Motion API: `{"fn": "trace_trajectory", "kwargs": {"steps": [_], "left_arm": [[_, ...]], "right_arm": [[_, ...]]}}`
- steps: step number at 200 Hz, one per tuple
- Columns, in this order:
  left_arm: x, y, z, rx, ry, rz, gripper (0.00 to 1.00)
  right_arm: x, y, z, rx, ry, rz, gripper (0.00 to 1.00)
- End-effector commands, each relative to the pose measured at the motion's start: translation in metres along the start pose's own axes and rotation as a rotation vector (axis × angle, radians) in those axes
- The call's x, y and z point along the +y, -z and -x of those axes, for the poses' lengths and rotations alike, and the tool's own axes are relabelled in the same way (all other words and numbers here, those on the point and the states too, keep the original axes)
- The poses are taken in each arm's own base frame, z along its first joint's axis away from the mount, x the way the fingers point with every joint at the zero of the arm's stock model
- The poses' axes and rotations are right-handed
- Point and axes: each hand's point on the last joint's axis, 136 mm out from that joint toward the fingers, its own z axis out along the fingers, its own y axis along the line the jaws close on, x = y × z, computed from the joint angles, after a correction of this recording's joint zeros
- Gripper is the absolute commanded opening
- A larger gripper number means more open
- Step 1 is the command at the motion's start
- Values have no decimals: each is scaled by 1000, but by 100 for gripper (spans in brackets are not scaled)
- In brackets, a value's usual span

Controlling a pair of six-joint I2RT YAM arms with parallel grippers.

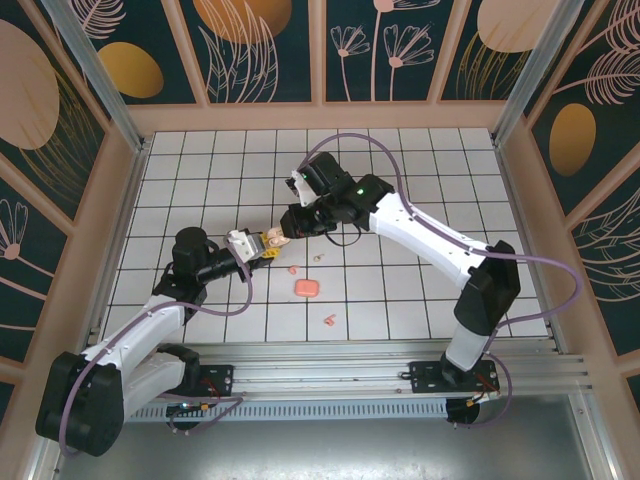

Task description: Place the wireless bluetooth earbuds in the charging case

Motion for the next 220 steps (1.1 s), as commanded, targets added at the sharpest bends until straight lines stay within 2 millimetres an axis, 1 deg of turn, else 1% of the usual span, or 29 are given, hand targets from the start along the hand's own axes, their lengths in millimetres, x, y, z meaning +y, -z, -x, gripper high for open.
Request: {"fn": "trace_trajectory", "kwargs": {"steps": [1,35,90,117,136,157,220], "left_arm": [[-3,0,32,-109,-41,-49,14],[-5,0,39,-133,-16,-72,14],[-5,-1,48,-163,25,-100,14],[-4,-1,54,-170,40,-113,15],[-5,-2,56,-169,46,-127,15],[-6,-3,57,-170,57,-143,15],[-6,-2,63,-184,72,-162,15]], "right_arm": [[15,6,8,-80,87,31,20],[14,11,5,-108,147,23,20],[23,23,-4,-149,282,34,20],[24,24,-8,-157,331,10,20],[23,25,-7,-168,354,-13,20],[27,28,-5,-176,398,-24,20],[35,29,-16,-155,558,-54,19]]}}
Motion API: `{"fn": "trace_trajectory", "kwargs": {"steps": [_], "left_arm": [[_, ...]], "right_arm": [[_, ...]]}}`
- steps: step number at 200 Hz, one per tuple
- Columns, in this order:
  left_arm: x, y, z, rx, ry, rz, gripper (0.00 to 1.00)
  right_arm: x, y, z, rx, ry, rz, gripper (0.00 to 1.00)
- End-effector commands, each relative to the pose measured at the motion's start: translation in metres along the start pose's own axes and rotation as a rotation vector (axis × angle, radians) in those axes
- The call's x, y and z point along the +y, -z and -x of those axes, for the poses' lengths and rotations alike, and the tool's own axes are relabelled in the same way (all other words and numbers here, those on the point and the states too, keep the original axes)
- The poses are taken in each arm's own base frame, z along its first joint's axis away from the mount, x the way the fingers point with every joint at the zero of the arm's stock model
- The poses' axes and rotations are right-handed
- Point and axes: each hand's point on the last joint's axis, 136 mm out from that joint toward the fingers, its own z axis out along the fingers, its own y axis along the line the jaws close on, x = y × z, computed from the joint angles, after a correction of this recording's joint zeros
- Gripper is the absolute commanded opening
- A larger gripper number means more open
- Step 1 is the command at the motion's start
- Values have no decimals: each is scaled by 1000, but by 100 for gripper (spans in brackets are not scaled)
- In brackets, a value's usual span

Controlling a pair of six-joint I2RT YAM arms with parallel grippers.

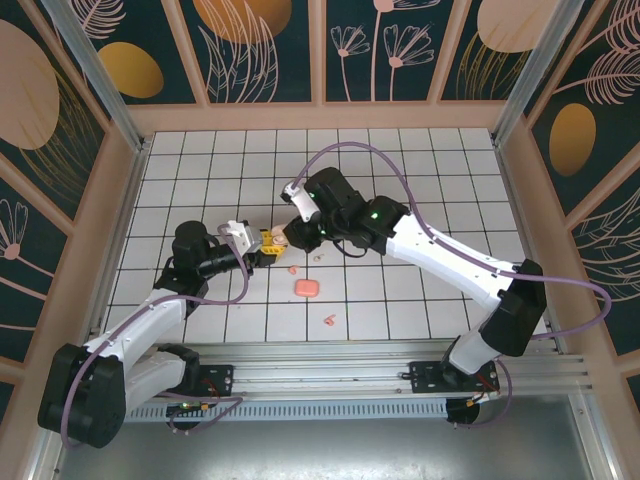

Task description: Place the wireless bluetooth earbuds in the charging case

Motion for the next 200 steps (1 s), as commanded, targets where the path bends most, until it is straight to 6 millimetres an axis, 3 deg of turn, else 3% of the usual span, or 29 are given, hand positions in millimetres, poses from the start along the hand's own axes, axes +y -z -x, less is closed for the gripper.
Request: {"fn": "trace_trajectory", "kwargs": {"steps": [1,67,119,200], "left_arm": [[-3,-1,39,-93,-79,-54,15],[-5,-1,49,-117,-53,-78,16],[-3,-3,60,-159,-2,-95,16],[-1,-3,68,-196,26,-98,16]], "right_arm": [[22,7,0,-3,110,43,19],[22,18,-6,-11,196,30,19],[23,35,4,-94,207,22,19],[26,40,3,-121,220,12,19]]}}
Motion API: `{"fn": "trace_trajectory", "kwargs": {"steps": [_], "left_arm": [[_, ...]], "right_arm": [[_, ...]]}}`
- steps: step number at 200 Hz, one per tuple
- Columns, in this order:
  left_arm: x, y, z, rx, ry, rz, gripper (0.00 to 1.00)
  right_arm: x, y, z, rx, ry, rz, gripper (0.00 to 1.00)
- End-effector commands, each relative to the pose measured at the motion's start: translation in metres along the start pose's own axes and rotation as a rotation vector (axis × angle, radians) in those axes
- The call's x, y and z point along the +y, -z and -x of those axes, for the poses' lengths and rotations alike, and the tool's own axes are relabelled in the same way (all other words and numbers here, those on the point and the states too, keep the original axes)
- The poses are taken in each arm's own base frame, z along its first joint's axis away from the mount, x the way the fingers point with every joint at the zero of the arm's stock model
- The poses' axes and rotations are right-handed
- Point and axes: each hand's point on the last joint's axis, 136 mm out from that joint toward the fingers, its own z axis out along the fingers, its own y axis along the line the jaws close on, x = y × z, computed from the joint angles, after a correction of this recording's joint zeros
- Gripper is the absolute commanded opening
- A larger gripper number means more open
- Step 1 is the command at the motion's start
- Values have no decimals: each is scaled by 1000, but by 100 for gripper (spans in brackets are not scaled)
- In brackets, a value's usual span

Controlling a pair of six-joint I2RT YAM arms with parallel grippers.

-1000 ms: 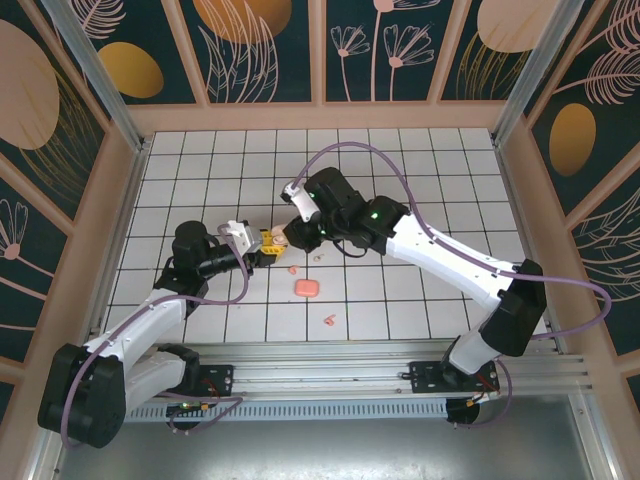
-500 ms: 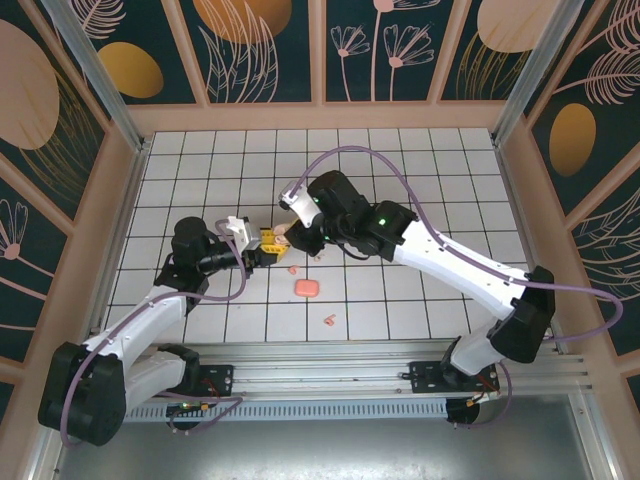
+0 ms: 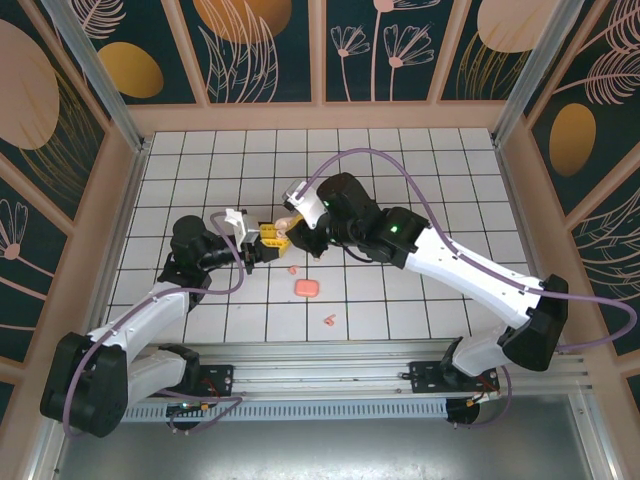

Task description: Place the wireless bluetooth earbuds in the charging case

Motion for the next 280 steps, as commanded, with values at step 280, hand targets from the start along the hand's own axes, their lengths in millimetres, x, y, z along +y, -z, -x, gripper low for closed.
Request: {"fn": "trace_trajectory", "kwargs": {"steps": [280], "left_arm": [[3,1,16,-13,-156,32,16]], "right_arm": [[-14,9,20,-90,-70,-44,19]]}}
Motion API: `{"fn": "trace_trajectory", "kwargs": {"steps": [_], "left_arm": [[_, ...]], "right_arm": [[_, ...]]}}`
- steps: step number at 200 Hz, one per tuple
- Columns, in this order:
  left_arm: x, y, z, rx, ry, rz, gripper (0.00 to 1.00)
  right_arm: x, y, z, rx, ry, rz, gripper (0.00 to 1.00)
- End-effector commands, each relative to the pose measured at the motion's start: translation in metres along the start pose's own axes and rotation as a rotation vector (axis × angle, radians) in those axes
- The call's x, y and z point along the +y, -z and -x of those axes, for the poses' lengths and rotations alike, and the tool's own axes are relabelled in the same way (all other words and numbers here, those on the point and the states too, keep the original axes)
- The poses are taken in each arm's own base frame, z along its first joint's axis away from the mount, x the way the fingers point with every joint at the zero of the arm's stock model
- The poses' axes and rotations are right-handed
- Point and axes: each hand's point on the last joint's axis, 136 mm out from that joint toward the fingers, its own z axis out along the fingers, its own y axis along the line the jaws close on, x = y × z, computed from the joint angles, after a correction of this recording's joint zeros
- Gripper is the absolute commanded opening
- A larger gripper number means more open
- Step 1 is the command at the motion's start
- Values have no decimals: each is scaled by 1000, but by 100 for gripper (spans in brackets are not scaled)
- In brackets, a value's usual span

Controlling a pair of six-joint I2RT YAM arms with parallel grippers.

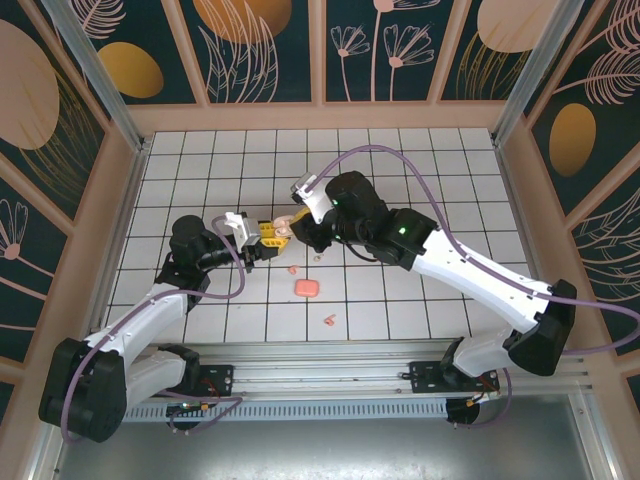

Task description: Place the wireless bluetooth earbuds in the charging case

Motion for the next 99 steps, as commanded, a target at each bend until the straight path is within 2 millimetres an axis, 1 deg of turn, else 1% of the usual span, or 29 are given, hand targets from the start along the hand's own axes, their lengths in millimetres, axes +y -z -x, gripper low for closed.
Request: {"fn": "trace_trajectory", "kwargs": {"steps": [1,70,99], "left_arm": [[-1,0,19,-43,-36,-20,16],[-1,0,29,-68,-27,-24,16],[0,0,33,-81,-25,-18,16]], "right_arm": [[0,-2,11,-36,-3,-1,19],[-6,-9,4,-20,2,-30,19],[-8,-10,-4,6,16,-51,19]]}}
